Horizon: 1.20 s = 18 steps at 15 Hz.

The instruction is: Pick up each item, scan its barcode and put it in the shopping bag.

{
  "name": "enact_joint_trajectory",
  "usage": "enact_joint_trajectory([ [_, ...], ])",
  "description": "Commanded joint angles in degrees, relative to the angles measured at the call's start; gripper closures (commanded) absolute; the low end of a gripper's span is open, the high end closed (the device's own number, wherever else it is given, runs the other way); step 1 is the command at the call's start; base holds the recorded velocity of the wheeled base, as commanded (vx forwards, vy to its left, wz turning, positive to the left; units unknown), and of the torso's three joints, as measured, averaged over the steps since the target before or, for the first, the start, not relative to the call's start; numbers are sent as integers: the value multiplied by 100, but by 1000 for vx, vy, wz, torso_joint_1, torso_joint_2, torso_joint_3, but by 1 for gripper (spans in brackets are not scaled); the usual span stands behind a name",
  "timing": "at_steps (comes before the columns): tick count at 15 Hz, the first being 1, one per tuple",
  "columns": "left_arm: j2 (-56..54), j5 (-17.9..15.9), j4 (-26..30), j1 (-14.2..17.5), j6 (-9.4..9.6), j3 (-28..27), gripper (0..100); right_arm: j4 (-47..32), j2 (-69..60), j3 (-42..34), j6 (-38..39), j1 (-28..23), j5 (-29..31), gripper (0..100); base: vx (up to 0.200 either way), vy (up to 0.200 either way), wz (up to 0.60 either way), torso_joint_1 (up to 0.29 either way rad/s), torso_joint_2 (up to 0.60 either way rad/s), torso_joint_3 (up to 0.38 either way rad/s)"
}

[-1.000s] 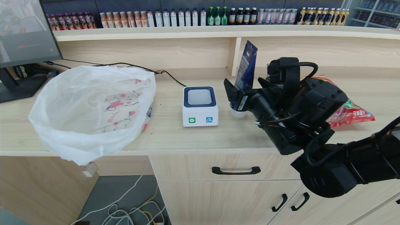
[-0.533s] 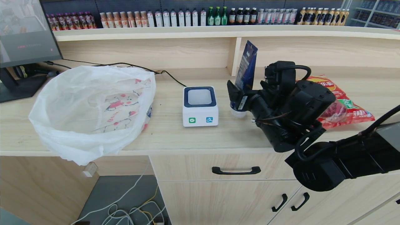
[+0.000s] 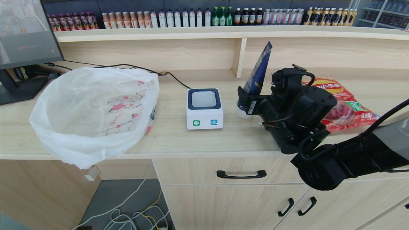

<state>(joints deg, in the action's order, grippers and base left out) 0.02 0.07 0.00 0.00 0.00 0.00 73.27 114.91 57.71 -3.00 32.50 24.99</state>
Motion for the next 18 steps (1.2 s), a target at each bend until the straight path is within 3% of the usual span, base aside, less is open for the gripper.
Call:
enact_joint_trajectory([
  [1,-2,1,0,0,0,0,0,12,93,47,-8,72,6,0,0,0,0,0,0,0],
  [12,-2,1,0,0,0,0,0,12,93,144,-17,222,15,0,0,0,0,0,0,0],
  [13,-2,1,9,0,0,0,0,21,102,153,-17,222,15,100,0,0,0,0,0,0],
  [18,-2,1,0,0,0,0,0,30,120,144,1,222,6,100,0,0,0,0,0,0],
])
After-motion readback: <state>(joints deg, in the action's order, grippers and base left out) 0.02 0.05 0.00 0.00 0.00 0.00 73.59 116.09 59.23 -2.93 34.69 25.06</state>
